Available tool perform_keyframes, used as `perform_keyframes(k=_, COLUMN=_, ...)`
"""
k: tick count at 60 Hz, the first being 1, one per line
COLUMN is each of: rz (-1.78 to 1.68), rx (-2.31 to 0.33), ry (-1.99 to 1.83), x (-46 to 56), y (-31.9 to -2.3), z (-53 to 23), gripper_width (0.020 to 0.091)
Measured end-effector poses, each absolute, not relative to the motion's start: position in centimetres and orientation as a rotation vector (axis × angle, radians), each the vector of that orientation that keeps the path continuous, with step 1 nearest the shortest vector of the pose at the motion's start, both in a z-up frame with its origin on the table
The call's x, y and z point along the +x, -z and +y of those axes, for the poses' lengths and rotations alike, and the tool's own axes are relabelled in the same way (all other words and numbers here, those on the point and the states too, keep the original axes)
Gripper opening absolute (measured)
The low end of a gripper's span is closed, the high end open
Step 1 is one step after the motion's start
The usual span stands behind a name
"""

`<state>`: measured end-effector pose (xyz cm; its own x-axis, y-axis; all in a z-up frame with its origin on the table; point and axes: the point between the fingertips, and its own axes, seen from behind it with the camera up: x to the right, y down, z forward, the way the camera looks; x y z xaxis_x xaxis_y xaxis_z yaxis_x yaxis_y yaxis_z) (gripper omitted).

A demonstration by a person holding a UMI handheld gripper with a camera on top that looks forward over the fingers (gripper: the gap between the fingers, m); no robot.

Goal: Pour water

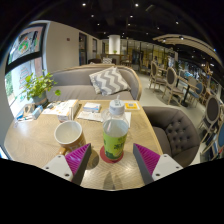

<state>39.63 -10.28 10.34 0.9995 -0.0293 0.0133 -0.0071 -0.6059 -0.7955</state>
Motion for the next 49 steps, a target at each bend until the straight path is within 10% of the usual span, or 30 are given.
perform_keyframes(k=23, rz=0.145, rx=-2.290, ry=0.057, x=31.0, y=-21.1, z=-25.6, gripper_width=0.0852)
perform_keyframes(k=49, rz=0.083, rx=-2.256, ry=0.126, x=28.5, y=-23.5, z=-28.5, gripper_width=0.0858)
